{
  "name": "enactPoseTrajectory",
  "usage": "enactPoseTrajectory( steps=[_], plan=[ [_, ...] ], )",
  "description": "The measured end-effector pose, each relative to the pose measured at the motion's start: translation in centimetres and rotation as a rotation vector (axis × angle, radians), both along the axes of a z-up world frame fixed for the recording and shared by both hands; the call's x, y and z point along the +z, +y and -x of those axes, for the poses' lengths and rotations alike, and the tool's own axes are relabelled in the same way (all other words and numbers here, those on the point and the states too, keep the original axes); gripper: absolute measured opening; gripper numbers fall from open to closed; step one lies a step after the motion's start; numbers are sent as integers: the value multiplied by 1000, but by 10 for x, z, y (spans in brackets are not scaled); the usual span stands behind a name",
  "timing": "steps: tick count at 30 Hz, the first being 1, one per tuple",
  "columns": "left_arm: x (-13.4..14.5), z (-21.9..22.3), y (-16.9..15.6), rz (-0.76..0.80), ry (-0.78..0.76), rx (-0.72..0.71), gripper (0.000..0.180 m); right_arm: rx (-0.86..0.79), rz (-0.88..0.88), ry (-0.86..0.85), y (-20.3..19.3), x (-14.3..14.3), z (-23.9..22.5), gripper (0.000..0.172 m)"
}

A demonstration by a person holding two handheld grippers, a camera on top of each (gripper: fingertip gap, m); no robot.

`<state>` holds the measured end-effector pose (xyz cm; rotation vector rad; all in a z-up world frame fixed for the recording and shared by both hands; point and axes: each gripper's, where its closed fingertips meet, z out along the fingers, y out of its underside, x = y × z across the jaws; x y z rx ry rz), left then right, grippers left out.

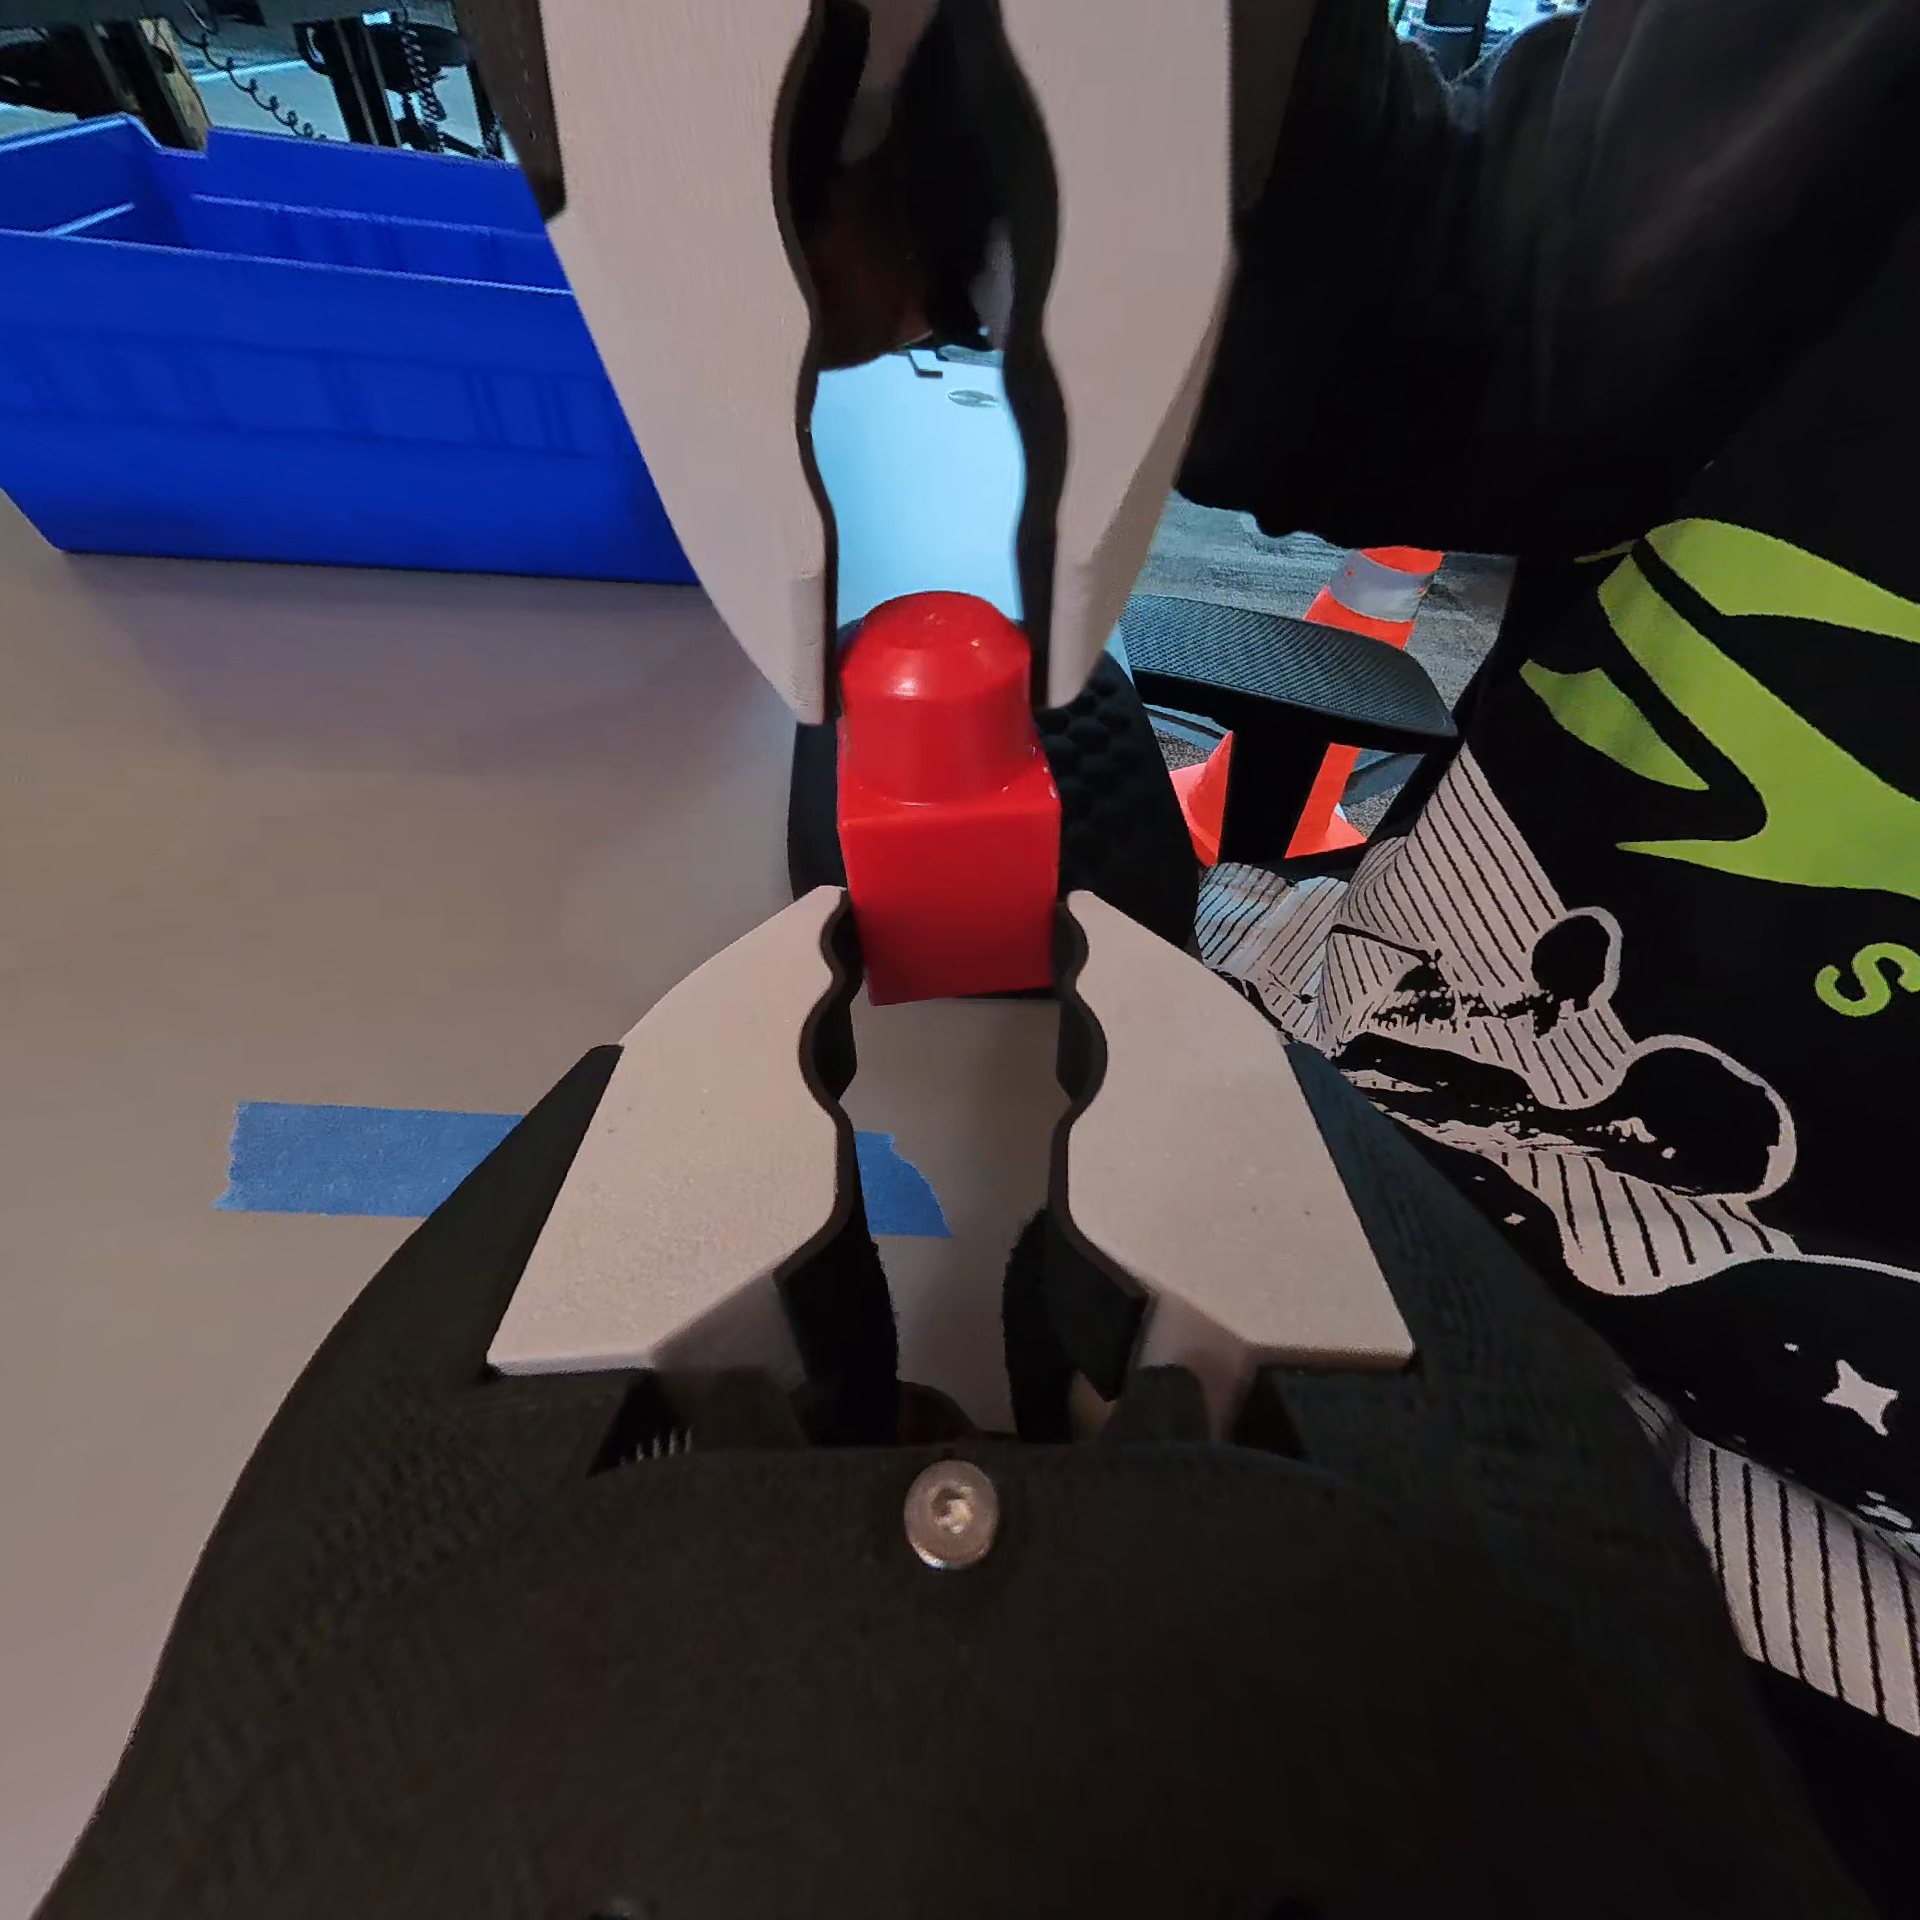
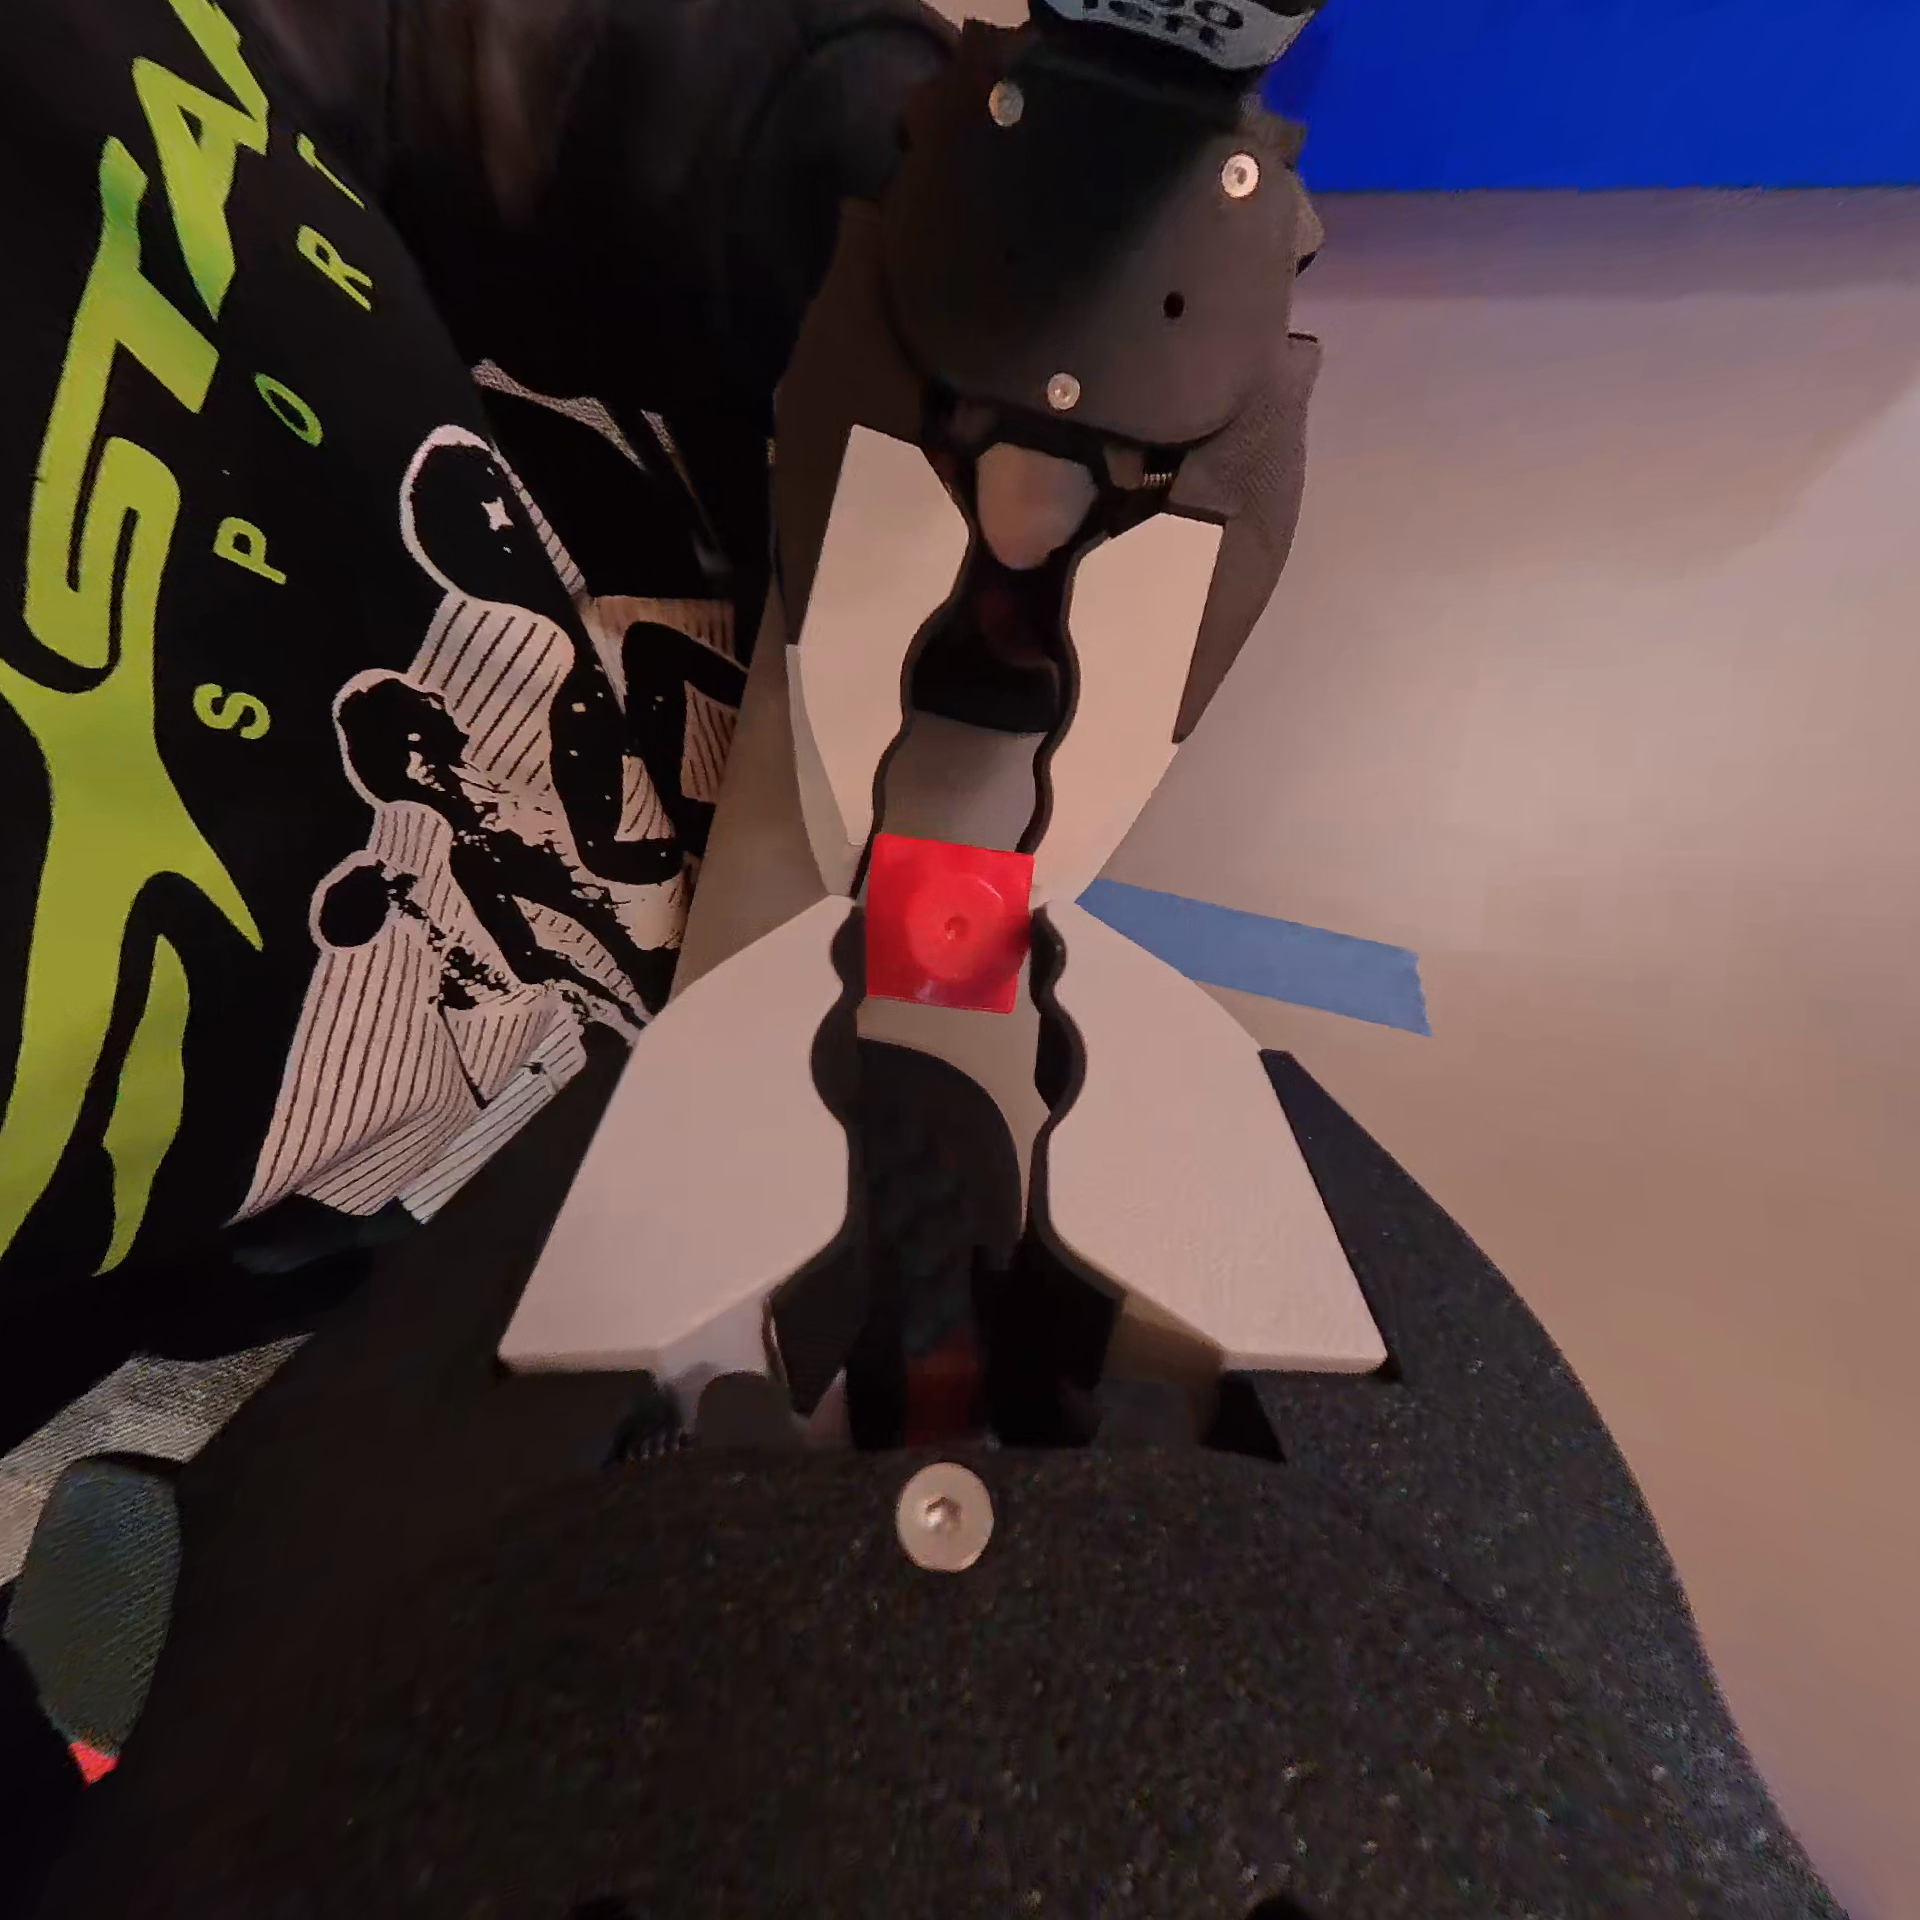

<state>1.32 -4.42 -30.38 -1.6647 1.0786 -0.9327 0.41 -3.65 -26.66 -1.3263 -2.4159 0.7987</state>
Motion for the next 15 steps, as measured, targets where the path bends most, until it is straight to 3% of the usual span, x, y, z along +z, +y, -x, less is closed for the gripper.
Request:
enactPoseTrajectory(
  steps=[4, 7, 11, 15],
  plan=[
    [8, 4, 7, -16, -53, 50, 35, -40, -16, 48, 7, 7, -1, 28],
    [28, 18, 16, -7, -213, 122, 54, -198, -95, 118, 40, 35, -20, 29],
    [42, 32, 26, -30, -327, 197, 56, -625, -205, 158, 113, 80, -88, 28],
    [39, 31, 28, -15, -315, 206, 56, -1080, -302, 84, 177, 76, -184, 28]
  ],
)
